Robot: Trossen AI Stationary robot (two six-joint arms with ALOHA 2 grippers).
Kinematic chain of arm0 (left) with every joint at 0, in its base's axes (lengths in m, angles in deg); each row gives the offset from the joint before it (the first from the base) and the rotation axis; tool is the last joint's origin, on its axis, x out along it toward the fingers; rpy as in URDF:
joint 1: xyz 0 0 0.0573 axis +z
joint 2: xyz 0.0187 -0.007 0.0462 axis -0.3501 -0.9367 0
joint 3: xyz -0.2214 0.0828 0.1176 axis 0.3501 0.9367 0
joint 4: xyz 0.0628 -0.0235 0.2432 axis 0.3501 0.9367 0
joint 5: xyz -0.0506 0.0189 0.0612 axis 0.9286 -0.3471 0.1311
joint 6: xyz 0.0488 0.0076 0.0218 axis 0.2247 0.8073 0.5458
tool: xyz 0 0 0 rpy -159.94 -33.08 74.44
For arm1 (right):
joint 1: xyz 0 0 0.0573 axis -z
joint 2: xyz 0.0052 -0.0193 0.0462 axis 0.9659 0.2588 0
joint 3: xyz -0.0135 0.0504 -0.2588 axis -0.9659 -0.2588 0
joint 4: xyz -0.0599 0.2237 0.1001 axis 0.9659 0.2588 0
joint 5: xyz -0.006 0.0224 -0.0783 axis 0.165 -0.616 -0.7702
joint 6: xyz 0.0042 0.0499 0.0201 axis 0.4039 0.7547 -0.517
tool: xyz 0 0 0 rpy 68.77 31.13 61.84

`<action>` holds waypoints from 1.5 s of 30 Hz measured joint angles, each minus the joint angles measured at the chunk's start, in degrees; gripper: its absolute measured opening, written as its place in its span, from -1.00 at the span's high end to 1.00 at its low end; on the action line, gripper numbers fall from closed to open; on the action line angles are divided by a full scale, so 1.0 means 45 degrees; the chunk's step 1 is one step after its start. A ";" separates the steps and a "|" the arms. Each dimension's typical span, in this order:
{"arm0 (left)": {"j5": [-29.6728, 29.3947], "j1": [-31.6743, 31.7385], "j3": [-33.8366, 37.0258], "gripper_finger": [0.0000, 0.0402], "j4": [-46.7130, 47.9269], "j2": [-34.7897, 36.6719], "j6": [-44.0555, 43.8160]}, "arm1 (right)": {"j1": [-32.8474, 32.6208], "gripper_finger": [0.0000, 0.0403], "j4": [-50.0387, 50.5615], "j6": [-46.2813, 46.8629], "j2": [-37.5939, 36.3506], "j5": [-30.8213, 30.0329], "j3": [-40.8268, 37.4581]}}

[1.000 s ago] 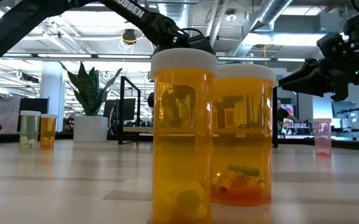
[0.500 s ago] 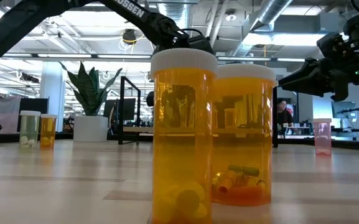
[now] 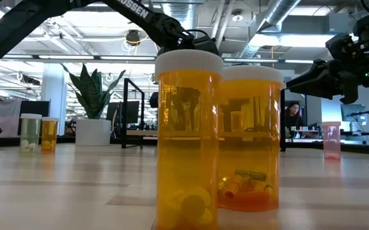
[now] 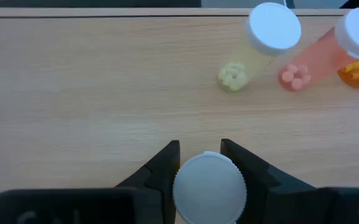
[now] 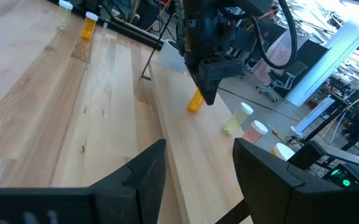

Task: Pick and place medicine bottles onto shelf by color
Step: Put the top right small orange pill bottle on the shelf

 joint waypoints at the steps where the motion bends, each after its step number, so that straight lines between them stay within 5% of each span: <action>1: -0.0097 0.0017 0.0000 0.53 0.0007 0.0000 0.0112 | 0.0001 -0.03 0.0000 0.0000 0.0000 0.0000 0.0000; 17: -0.0866 0.0920 0.0005 0.53 -0.1027 0.0000 0.4147 | 0.0001 -0.03 0.0000 0.0000 0.0000 0.0003 0.0005; 45: -0.0883 0.1261 0.0398 0.53 -0.1037 -0.0029 0.4255 | -0.0001 -0.03 0.0000 0.0000 0.0000 0.0005 0.0005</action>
